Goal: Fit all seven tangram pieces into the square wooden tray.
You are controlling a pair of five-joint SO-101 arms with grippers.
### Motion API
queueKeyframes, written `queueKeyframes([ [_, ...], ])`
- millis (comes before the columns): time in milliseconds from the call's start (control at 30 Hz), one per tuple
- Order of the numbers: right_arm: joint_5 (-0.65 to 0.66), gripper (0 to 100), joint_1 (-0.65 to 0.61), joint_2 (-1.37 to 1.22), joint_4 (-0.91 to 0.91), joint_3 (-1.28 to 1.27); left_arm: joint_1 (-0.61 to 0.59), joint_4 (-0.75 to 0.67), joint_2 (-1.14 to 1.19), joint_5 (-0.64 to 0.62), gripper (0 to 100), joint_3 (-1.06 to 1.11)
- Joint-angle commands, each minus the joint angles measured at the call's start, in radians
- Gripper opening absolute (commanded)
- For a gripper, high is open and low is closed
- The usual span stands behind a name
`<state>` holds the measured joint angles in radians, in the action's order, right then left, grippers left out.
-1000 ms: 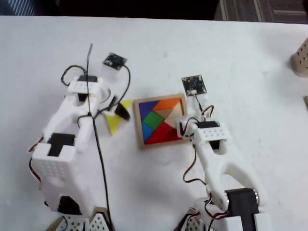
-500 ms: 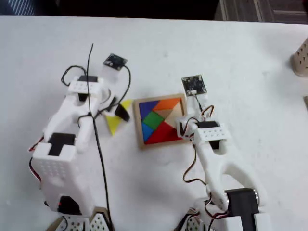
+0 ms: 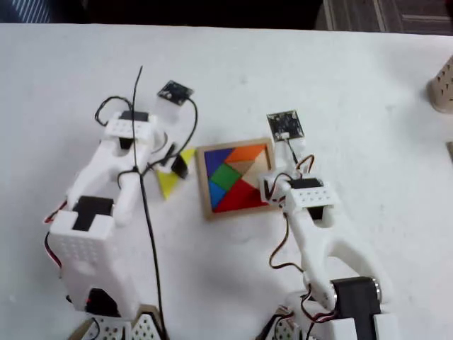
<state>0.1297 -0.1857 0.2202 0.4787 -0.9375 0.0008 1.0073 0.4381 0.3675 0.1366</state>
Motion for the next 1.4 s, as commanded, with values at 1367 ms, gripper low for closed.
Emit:
queueKeyframes([
  [1367,0.018,1.8,0.001,0.001,-0.019,0.023,0.074,0.324,-0.116,0.035,18,-0.107],
])
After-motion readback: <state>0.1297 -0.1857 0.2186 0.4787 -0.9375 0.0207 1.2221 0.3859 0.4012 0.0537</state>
